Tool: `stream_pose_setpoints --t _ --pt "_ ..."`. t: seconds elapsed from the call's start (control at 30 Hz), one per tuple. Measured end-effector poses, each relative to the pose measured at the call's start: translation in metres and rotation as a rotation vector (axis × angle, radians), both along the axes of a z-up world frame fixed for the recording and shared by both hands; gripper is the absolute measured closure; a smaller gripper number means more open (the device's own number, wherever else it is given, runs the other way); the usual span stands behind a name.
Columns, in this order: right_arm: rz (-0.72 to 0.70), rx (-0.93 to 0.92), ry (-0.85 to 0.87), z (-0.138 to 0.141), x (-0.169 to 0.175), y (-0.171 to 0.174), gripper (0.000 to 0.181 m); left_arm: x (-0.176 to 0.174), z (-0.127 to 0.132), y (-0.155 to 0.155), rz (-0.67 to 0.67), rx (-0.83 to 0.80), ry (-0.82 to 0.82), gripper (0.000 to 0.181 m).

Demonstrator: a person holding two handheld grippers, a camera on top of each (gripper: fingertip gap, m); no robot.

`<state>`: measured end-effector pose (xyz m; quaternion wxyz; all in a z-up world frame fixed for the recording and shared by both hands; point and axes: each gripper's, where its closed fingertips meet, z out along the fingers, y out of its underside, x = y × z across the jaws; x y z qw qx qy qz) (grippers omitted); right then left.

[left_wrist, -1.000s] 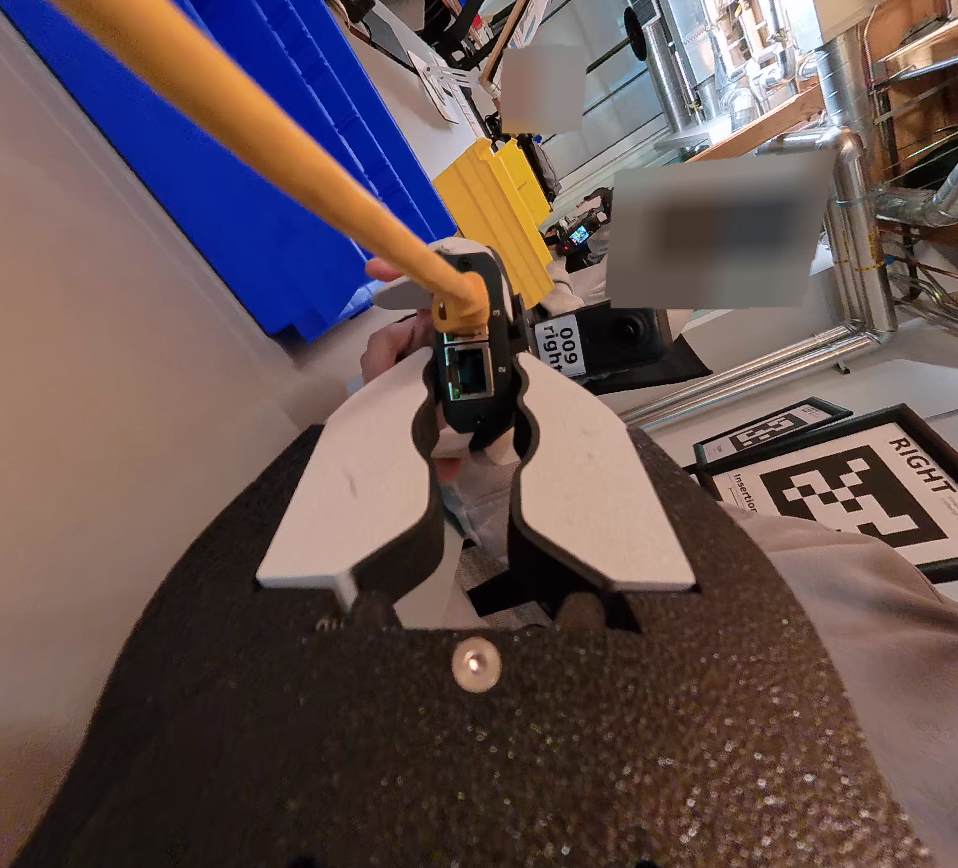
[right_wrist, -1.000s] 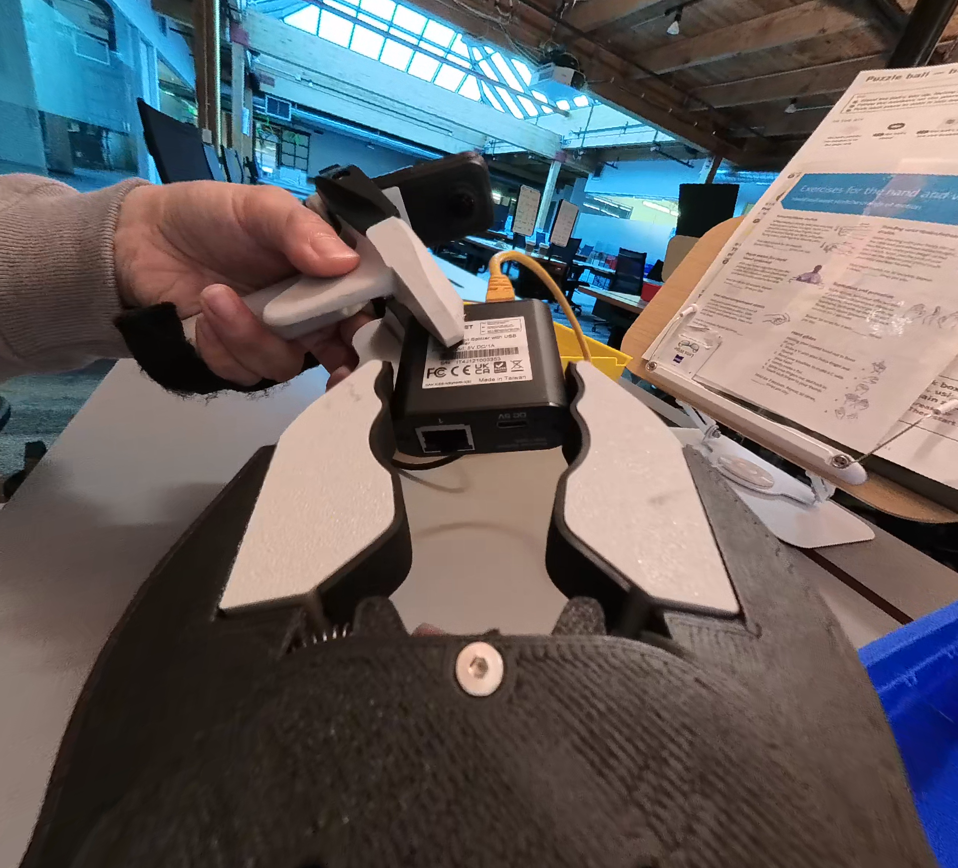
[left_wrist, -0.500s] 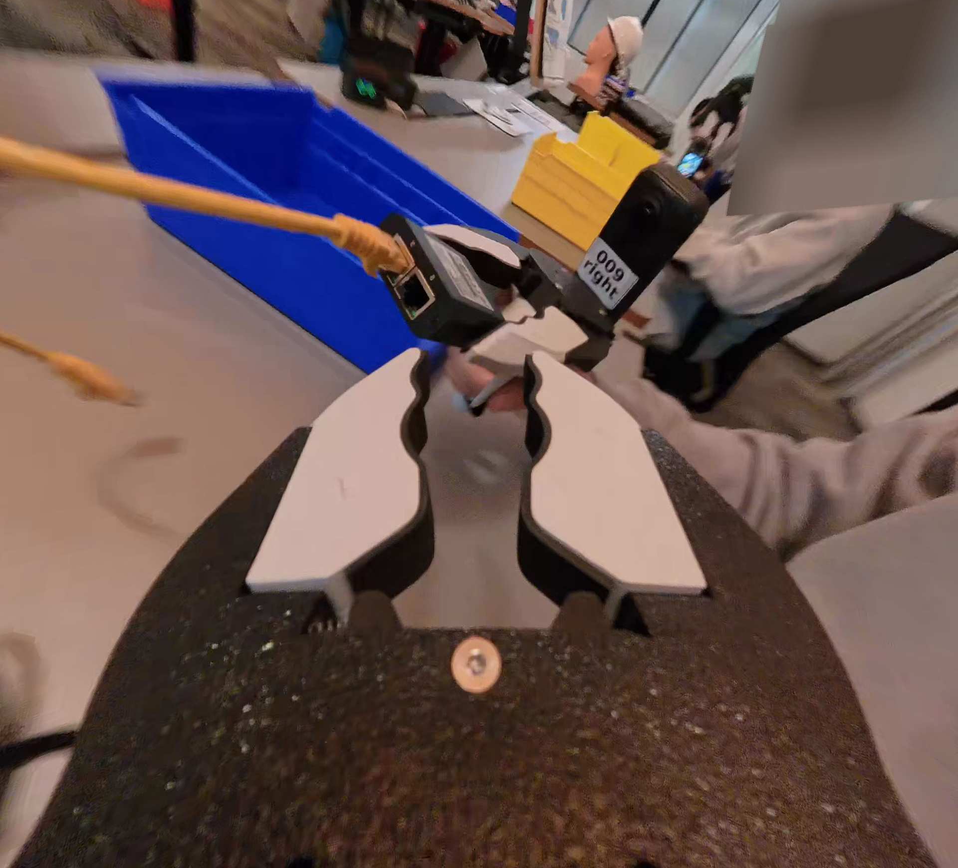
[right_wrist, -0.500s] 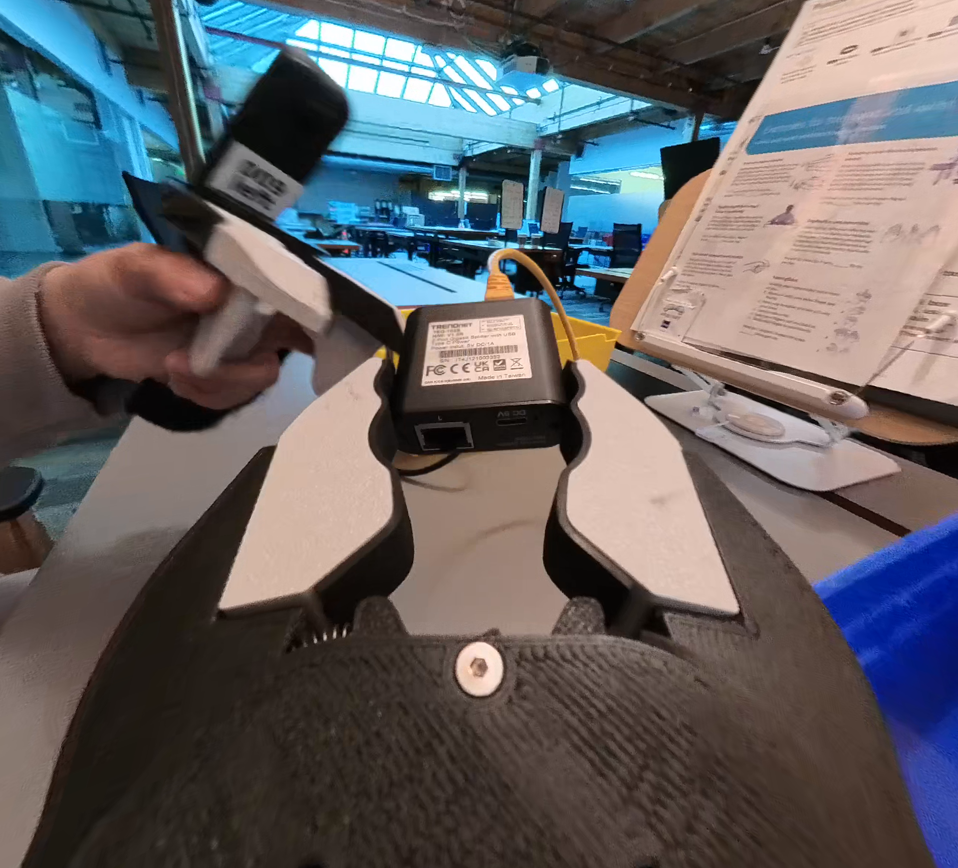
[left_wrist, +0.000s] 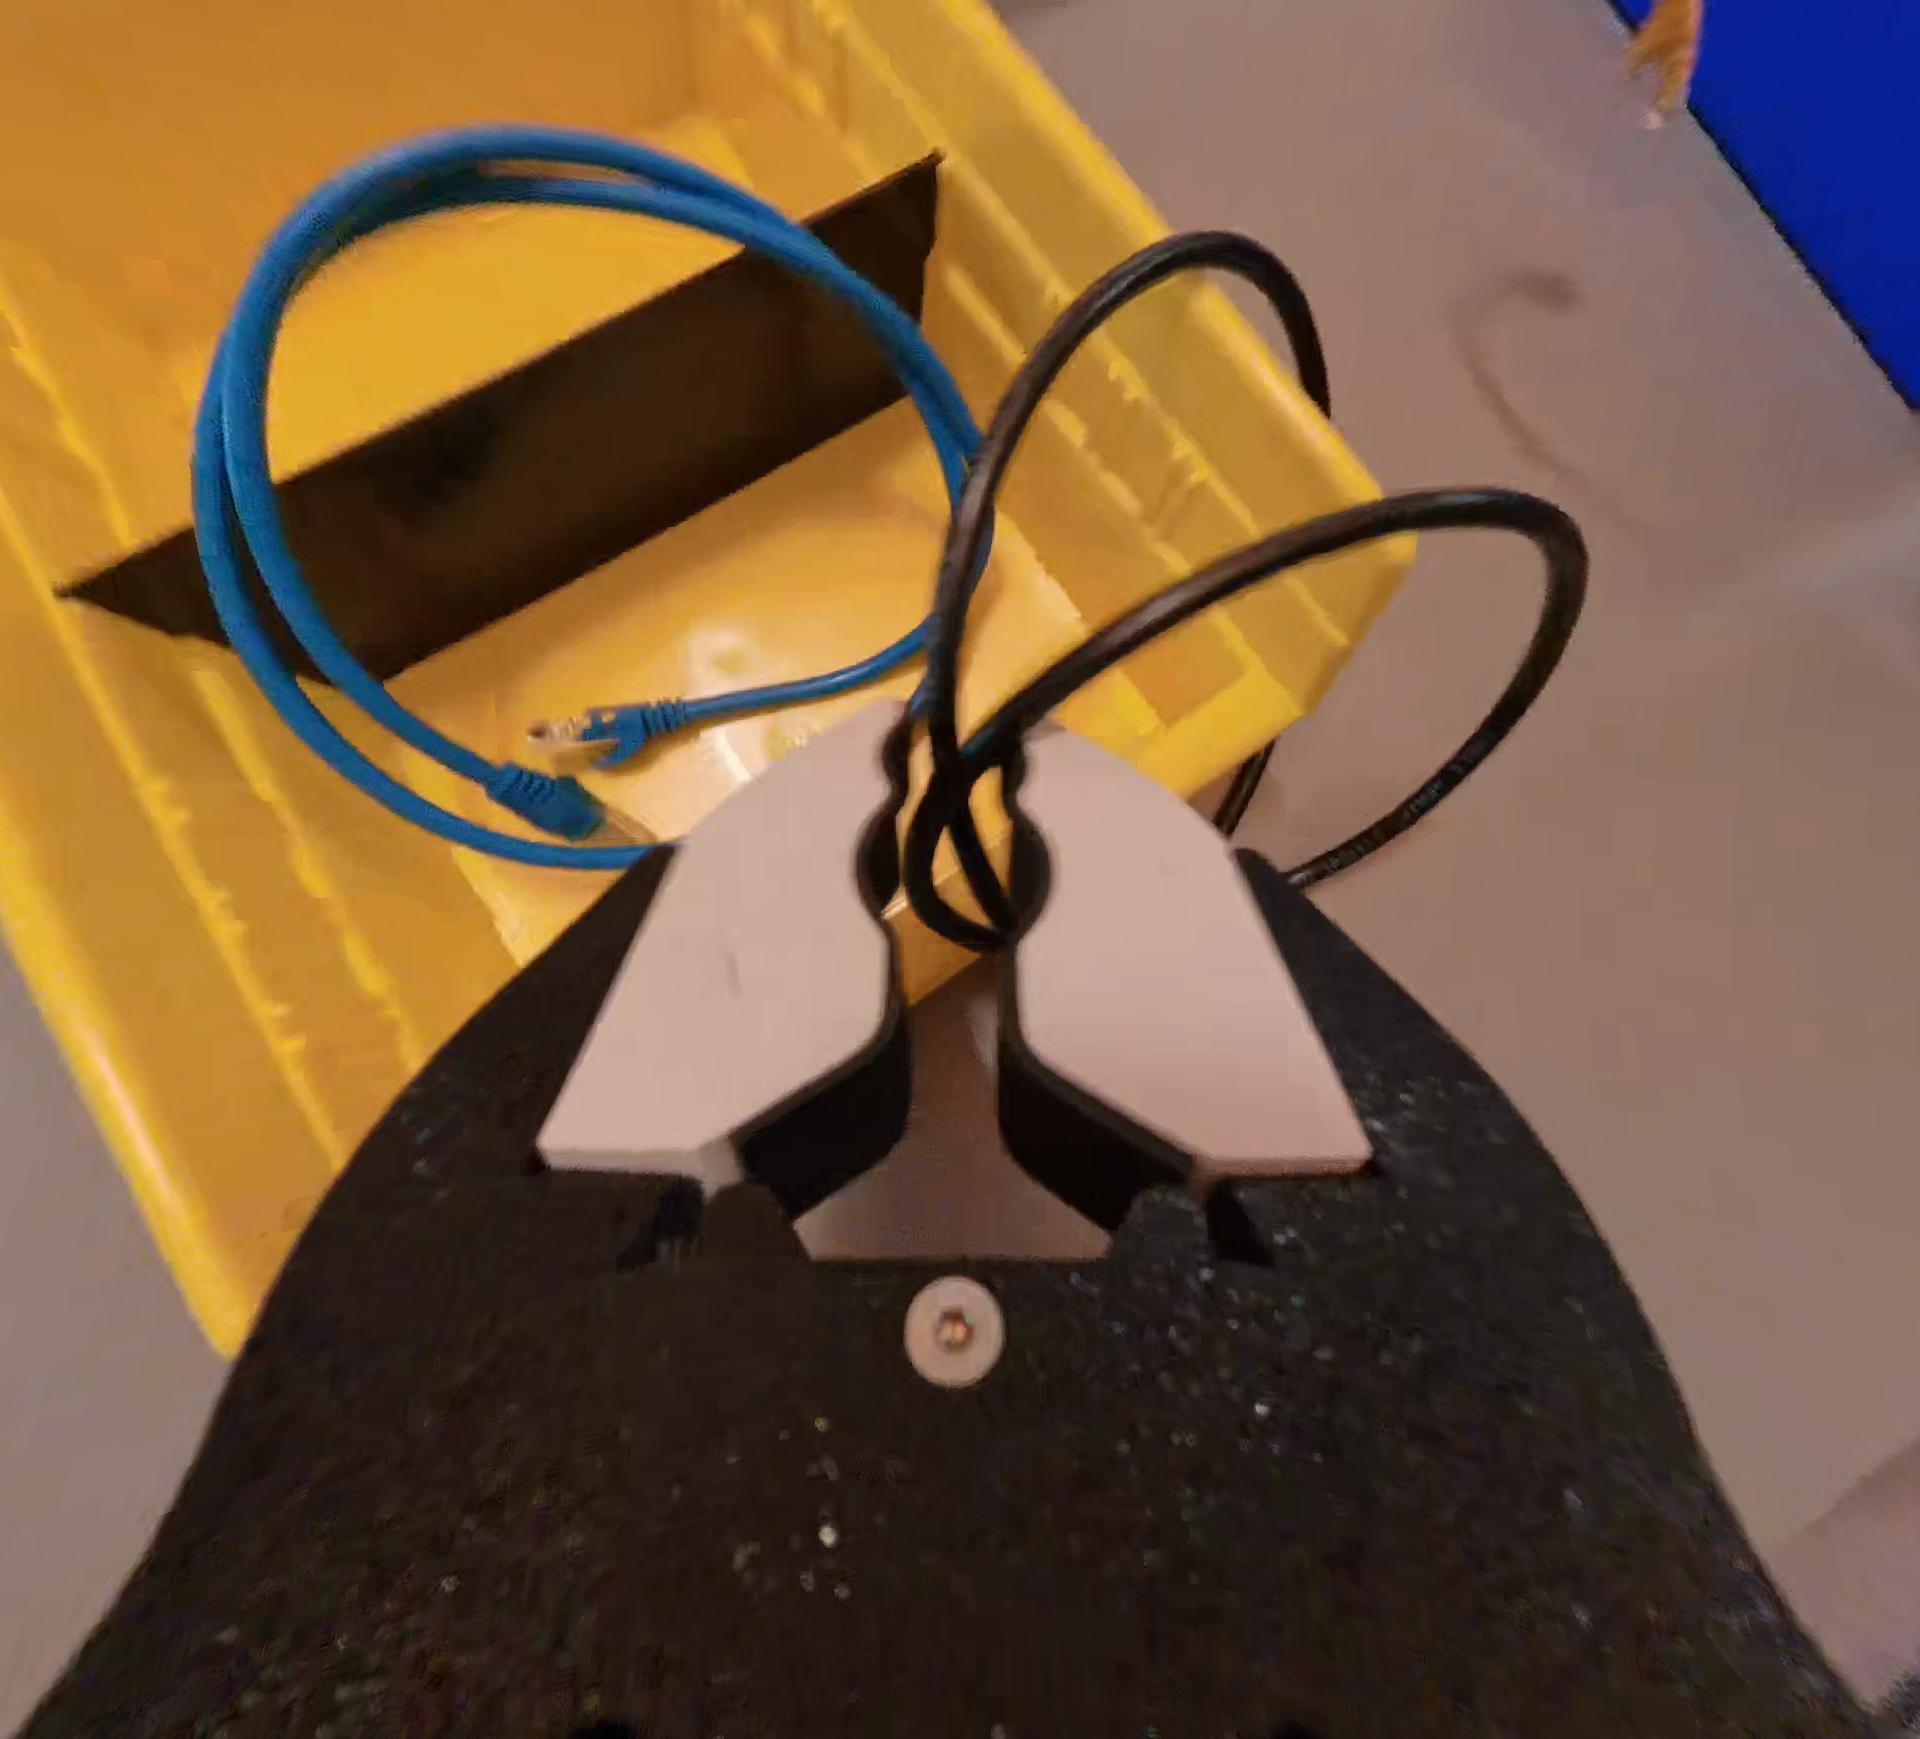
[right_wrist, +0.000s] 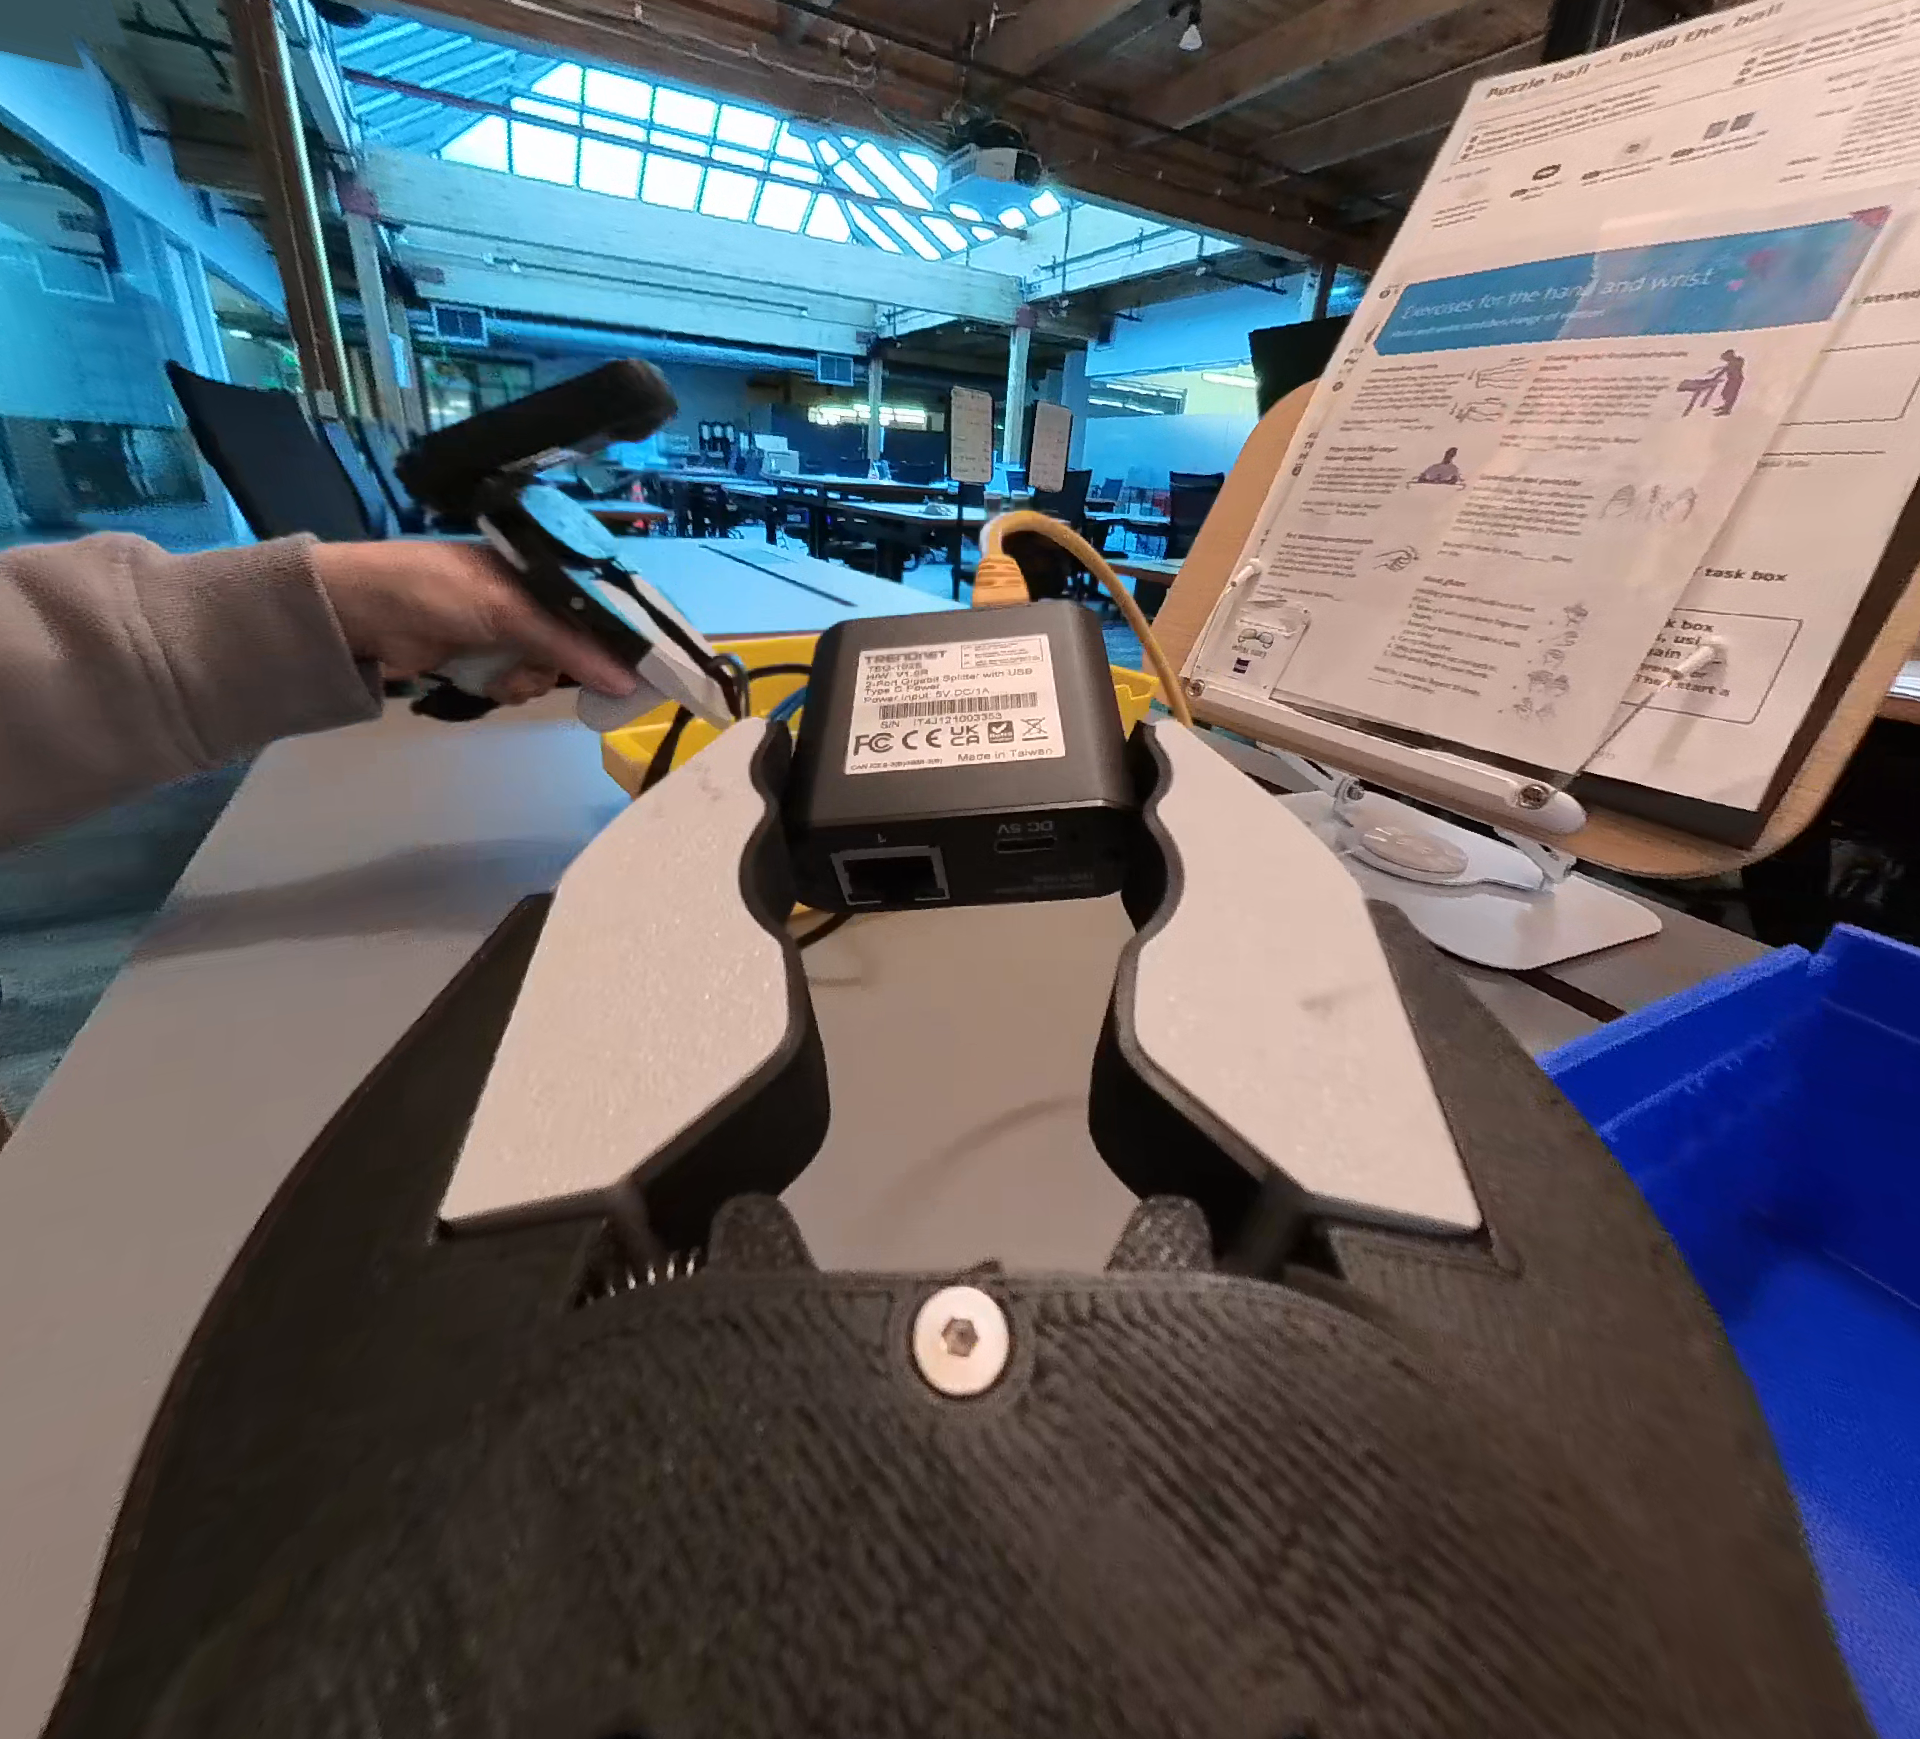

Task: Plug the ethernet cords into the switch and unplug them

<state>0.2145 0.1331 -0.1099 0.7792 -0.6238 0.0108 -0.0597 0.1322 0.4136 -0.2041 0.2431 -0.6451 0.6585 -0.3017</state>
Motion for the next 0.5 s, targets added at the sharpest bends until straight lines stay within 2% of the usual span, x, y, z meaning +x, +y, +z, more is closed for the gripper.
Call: stream_pose_setpoints --t 0.03,0.17,0.27,0.4,0.5 --pt "0.007 -0.007 -0.009 0.0 -0.002 0.0 0.118 0.0 -0.001 0.0 0.018 -0.029 -0.015 0.172" --pt "0.005 -0.011 -0.023 0.002 -0.002 -0.002 0.118 -0.004 0.006 -0.009 0.041 -0.051 -0.088 0.176" --pt "0.012 0.003 -0.016 0.003 -0.001 -0.004 0.118 -0.009 0.021 -0.019 0.054 -0.081 -0.145 0.176" --pt "0.0 0.005 -0.022 0.004 0.002 -0.007 0.119 -0.014 0.05 -0.054 0.063 -0.329 -0.255 0.176" --pt "-0.003 0.022 -0.024 0.009 0.003 -0.011 0.119 -0.021 0.048 -0.095 0.051 -0.513 -0.286 0.176"
